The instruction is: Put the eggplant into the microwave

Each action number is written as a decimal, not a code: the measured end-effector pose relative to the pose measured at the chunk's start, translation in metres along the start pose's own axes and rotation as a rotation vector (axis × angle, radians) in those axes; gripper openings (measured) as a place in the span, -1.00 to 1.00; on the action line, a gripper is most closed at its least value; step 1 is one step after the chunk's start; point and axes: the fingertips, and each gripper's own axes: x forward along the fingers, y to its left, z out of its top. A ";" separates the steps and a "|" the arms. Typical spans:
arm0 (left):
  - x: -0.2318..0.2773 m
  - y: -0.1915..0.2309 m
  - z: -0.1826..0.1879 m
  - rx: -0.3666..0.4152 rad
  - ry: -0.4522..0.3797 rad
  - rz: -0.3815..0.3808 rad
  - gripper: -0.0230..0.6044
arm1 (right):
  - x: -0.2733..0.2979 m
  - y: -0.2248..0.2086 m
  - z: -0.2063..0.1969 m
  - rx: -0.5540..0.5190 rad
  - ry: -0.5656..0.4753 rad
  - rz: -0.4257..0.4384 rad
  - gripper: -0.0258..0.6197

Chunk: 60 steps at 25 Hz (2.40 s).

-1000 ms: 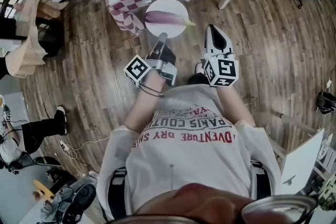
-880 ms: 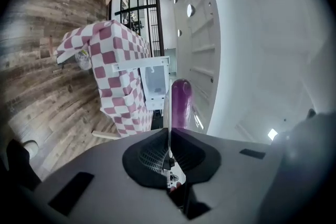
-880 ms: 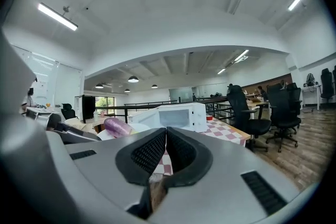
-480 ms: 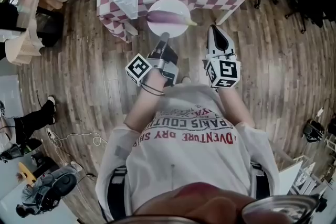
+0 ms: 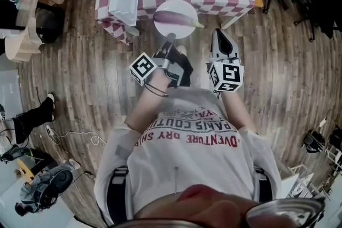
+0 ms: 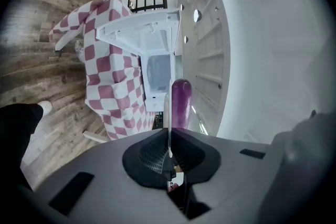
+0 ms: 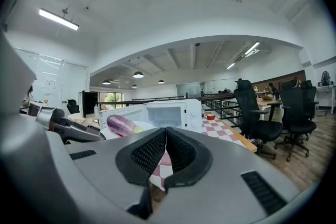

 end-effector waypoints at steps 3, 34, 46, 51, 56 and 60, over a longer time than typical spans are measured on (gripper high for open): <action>0.029 0.001 0.010 -0.007 0.011 0.002 -0.82 | 0.024 -0.009 0.003 -0.014 -0.003 0.000 -0.84; 0.278 0.021 0.156 -0.054 -0.179 0.096 -0.81 | 0.333 -0.071 0.042 -0.066 0.024 0.221 -0.84; 0.324 0.052 0.196 -0.102 -0.302 0.157 -0.81 | 0.405 -0.067 0.032 -0.102 0.072 0.372 -0.84; 0.336 0.076 0.210 -0.096 -0.326 0.205 -0.82 | 0.423 -0.061 0.014 -0.111 0.104 0.414 -0.84; 0.347 0.097 0.228 -0.082 -0.341 0.236 -0.81 | 0.436 -0.054 0.000 -0.105 0.127 0.435 -0.84; 0.358 0.115 0.234 -0.085 -0.347 0.258 -0.82 | 0.436 -0.055 -0.008 -0.119 0.150 0.448 -0.84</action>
